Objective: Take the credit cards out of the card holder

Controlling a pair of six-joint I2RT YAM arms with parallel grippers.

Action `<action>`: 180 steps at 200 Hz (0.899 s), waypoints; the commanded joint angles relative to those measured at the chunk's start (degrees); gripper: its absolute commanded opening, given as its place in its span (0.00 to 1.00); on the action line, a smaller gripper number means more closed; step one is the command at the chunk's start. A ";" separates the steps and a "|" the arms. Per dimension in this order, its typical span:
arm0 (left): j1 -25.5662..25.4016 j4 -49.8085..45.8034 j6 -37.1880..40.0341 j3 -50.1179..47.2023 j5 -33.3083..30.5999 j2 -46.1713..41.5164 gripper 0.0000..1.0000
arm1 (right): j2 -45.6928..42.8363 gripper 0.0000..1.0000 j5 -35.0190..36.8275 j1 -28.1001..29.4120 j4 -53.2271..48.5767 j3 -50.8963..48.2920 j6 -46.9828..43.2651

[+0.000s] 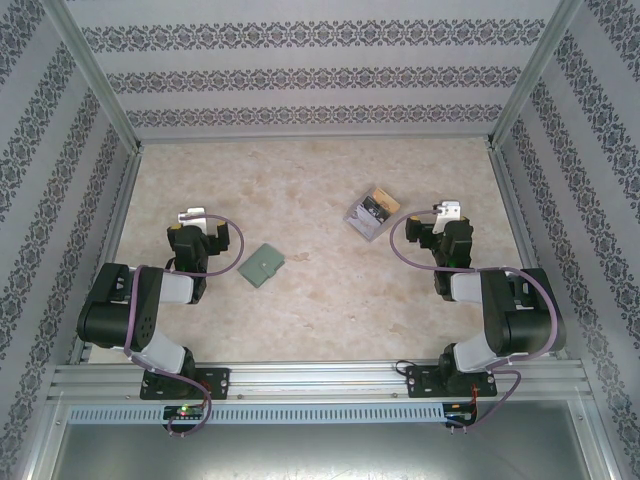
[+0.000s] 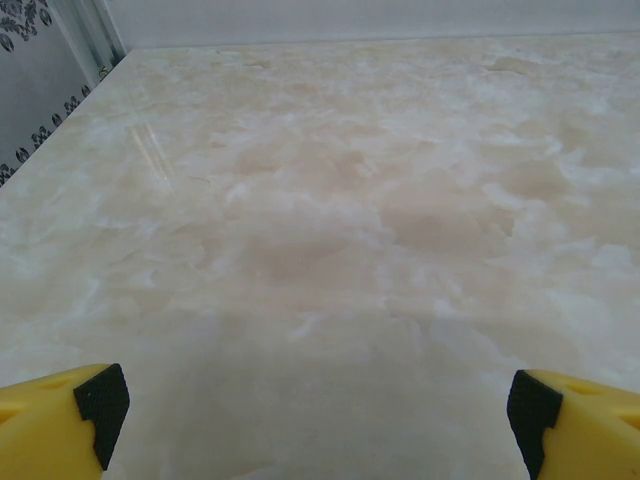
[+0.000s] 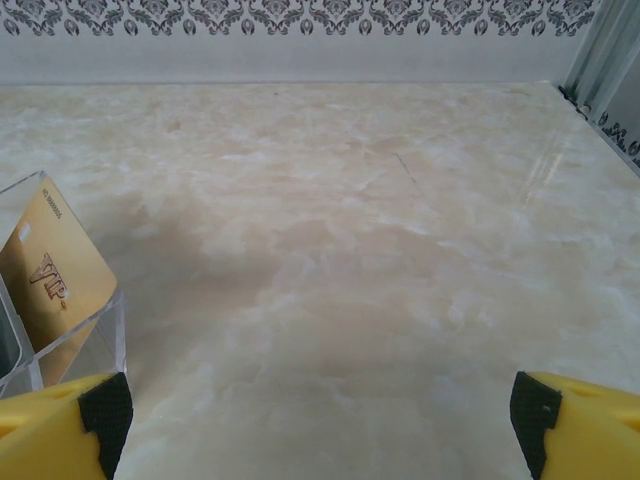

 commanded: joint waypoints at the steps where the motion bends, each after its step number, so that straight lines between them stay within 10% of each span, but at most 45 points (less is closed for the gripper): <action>1: 0.70 -0.14 -0.68 0.92 0.99 0.22 0.99 | 0.61 0.98 -1.12 -0.13 0.50 1.15 0.75; 67: 0.45 -4.54 -0.40 2.08 0.31 -2.75 1.00 | -4.47 0.98 1.70 -0.12 -2.21 0.63 1.69; 133: 0.31 -36.90 -9.59 15.20 -1.62 -13.81 0.99 | -20.46 0.98 12.46 -0.04 -7.50 -0.76 8.48; 180: 0.13 -55.49 -18.88 27.12 5.55 -13.34 0.99 | -29.92 0.98 9.70 -0.47 -30.75 5.37 18.76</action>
